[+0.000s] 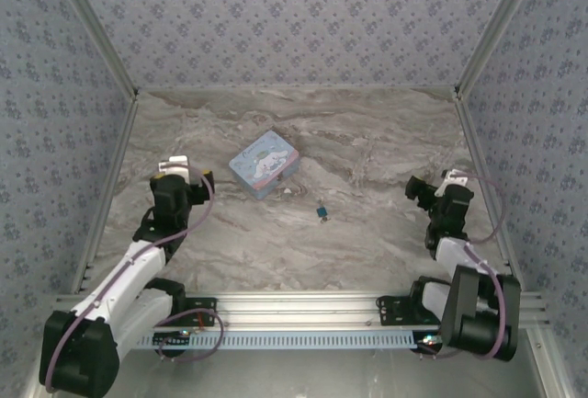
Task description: Unlock the padlock with the key
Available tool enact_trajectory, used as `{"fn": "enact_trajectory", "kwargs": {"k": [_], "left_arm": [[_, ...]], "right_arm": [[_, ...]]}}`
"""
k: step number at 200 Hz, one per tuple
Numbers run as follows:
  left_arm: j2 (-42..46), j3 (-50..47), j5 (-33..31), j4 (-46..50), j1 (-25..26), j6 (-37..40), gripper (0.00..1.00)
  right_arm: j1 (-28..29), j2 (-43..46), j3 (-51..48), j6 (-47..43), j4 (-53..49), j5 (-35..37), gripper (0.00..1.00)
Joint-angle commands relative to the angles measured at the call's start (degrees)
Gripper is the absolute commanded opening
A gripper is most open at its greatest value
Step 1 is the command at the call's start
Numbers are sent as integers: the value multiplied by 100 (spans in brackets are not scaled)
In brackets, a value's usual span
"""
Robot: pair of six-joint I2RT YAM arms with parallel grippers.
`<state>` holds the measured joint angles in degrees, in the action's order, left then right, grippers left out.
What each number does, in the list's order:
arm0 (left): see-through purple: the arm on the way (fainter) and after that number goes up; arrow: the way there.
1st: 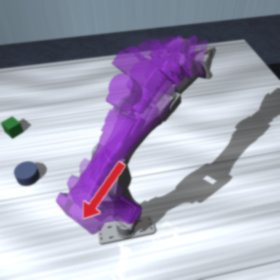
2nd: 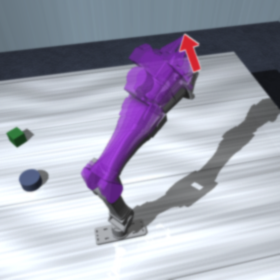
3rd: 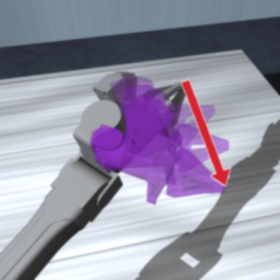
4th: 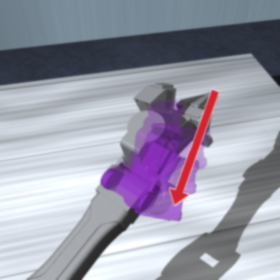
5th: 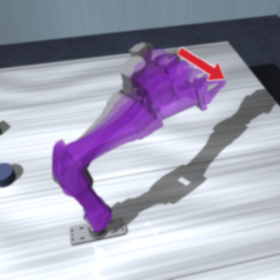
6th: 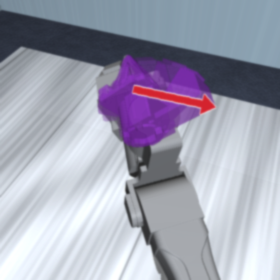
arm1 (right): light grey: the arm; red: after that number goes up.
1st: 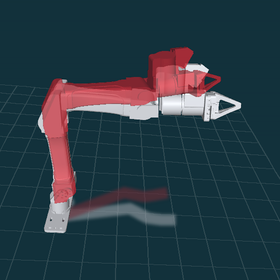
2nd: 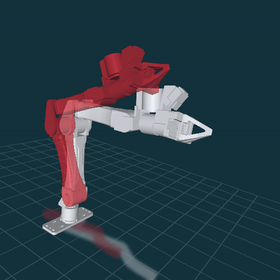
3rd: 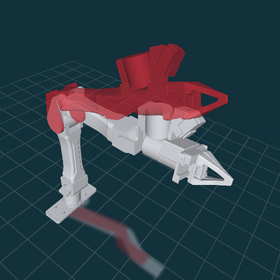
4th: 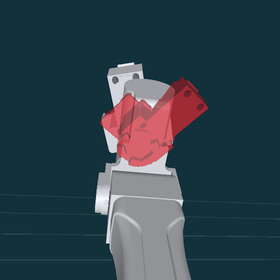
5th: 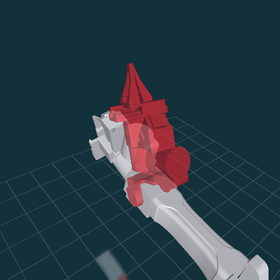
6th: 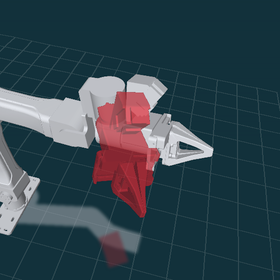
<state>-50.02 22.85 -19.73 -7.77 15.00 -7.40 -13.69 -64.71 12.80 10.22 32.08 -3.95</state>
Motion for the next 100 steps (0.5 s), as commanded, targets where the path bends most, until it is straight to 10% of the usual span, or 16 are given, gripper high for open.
{"fn": "enact_trajectory", "kwargs": {"k": [1, 100], "left_arm": [[-51, 193, 109, -286, -49, 140, 99], [-52, 237, 120, -98, -123, 95, 99]], "right_arm": [[236, -508, 100, -323, 991, -182, 100], [1189, -2196, 363, -1344, 2391, 39, 100]]}}
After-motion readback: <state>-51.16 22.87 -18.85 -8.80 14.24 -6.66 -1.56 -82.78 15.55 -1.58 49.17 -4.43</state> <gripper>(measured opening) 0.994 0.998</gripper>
